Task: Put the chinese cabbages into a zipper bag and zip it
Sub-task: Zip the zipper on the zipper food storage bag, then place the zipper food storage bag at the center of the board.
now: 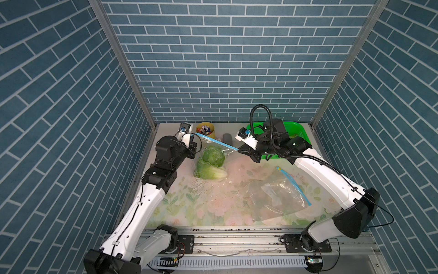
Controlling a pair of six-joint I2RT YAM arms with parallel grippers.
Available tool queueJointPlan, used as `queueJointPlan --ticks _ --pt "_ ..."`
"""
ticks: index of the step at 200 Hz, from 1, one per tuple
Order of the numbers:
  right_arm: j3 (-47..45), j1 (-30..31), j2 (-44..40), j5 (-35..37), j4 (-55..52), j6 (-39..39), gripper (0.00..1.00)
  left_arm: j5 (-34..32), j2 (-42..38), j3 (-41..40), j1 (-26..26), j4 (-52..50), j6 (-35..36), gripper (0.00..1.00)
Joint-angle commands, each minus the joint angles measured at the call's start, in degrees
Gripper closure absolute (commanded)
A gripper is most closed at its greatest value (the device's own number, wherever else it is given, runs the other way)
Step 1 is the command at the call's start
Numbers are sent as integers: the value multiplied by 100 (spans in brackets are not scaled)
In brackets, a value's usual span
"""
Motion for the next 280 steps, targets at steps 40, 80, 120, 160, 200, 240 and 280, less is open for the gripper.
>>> queueJointPlan --ticks 40,80,120,160,200,240,280 --pt "-418 -174 -451 177 15 186 100 -302 31 228 177 183 -78 100" --pt "-427 -180 -425 169 5 215 99 -77 100 256 176 123 -106 100" --pt "-309 -181 -373 -132 68 380 97 589 47 164 177 364 -93 100" --pt "-230 -181 -388 -53 155 549 77 674 31 165 177 379 -182 100" --pt "-324 -180 -664 37 609 1018 53 288 -137 138 177 313 -380 100" --pt "-326 -181 -811 438 984 1754 47 -112 -336 128 177 198 -440 100" --pt "-316 -176 -830 850 1165 2629 46 -1126 -283 636 177 -485 -541 100"
